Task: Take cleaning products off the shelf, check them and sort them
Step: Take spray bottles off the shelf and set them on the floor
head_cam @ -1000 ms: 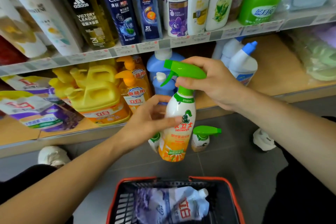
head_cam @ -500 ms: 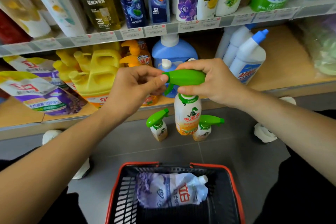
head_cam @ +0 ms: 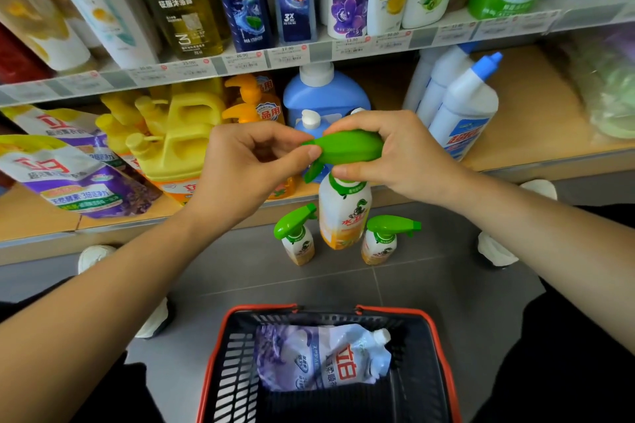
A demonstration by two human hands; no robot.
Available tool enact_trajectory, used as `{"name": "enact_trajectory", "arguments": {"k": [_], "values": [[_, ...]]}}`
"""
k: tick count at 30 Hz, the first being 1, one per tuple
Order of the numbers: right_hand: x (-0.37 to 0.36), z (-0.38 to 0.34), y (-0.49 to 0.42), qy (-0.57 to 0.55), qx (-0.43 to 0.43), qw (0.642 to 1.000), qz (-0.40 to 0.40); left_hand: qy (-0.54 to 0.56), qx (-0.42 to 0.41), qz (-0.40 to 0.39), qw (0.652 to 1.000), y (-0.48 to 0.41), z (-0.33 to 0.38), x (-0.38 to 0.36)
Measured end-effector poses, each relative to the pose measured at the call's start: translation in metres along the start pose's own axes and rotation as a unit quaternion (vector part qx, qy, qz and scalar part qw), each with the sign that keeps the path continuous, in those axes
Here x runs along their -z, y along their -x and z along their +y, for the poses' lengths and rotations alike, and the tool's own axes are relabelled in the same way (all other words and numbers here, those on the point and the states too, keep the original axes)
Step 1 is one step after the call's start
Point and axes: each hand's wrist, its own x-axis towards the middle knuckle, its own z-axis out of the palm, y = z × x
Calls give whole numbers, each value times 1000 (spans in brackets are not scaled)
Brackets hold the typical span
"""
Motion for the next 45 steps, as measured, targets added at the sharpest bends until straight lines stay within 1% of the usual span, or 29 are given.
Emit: {"name": "enact_trajectory", "arguments": {"k": [4,8,12,15,20,25,32,39,42,44,45], "values": [[-1,1,-1,-44,2,999,-2,-78,-77,-11,994,3,2,4],[2,1,-3,-137,-8,990,-16,-173,-180,-23,968,2,5,11],[4,0,-4,-261,-50,963,-46,-210,-248,7,946,5,9,13],[4,-1,-5,-313,-68,945,-71,-231,-279,21,932,7,13,13],[3,-3,-5,-368,-87,920,-103,-227,-279,22,933,8,21,14],[2,-3,-6,-380,-94,914,-111,-216,-265,22,939,10,22,15],[2,-2,-6,-370,-98,919,-98,-237,-267,24,934,12,23,14],[2,-2,-7,-331,-88,938,-54,-249,-250,13,936,9,19,14],[2,-2,-7,-315,-83,945,-36,-254,-246,26,935,9,15,13],[2,-2,-7,-300,-78,950,-17,-245,-219,44,943,7,12,13],[2,-2,-8,-294,-78,952,-4,-230,-188,52,954,6,10,12]]}}
